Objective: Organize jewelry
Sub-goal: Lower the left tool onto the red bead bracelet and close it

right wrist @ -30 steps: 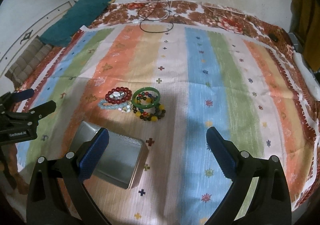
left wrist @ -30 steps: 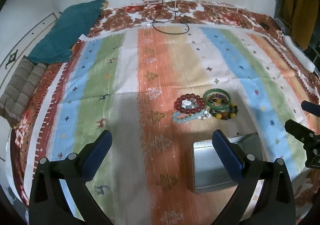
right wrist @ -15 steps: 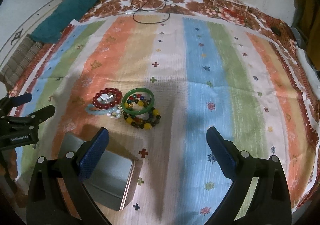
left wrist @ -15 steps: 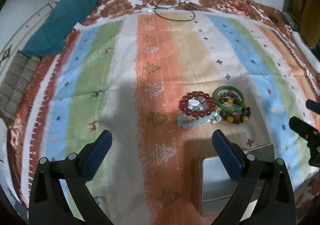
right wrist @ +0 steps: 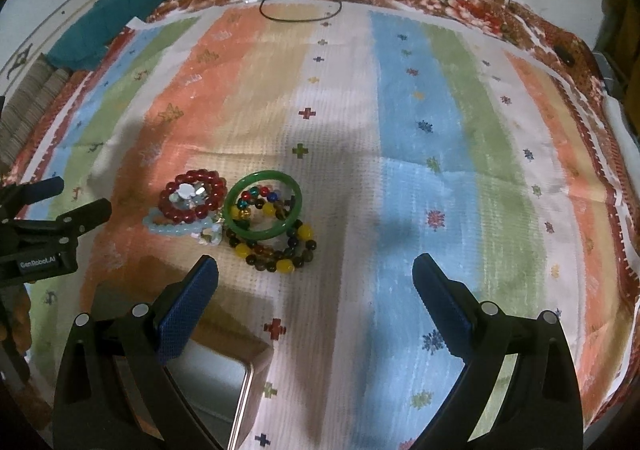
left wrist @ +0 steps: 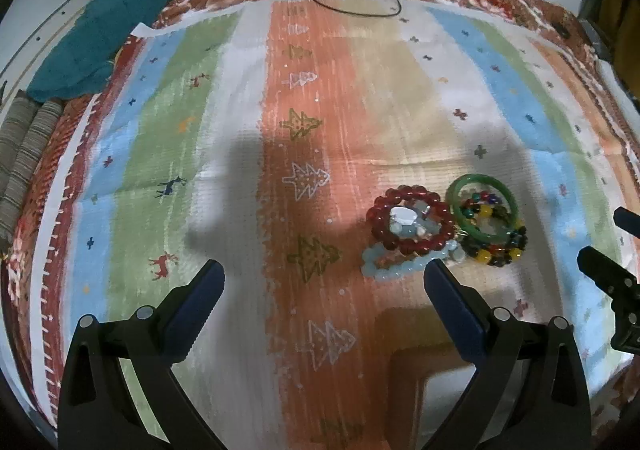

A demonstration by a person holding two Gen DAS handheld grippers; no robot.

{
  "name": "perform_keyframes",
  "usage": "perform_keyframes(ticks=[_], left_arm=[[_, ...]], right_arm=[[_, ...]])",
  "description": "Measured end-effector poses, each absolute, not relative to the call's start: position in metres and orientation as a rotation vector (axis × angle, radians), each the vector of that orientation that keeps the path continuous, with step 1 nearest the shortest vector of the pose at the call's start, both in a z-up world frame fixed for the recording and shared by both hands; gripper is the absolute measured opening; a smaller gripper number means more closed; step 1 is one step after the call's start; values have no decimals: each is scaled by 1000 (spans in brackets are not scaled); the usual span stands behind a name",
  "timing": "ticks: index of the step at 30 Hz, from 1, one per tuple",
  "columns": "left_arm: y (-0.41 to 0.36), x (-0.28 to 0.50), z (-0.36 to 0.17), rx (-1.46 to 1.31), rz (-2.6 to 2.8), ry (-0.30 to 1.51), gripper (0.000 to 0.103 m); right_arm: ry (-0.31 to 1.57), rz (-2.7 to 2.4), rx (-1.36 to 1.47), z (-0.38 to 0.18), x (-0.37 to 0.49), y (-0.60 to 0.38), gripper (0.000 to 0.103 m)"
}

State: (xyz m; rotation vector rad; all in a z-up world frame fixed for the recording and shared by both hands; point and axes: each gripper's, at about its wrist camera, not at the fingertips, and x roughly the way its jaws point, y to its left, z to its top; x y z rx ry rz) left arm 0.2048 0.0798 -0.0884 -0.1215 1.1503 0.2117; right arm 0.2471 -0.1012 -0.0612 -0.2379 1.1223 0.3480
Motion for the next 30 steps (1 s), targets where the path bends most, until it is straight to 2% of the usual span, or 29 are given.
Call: perform_keyframes(ticks=[12,20,22,27,30], left_arm=[[74,231,-107,-61,212,1180,97],[85,244,-126,-78,220,1222,89],[87,247,-128,-91,218,1223,88],[87,258,-131,-91,212,1222,85],[87,263,-133,-86,207,1226,83]], right_arm=[[1155,320,-237,-82,273,-96,98],[1192,305,-243,-98,287,-93,98],[1201,302,-240,-101,291,-91,88],[1210,303,-243,-106,299,-88,86],[1214,301,-244,-109,306,-87,76]])
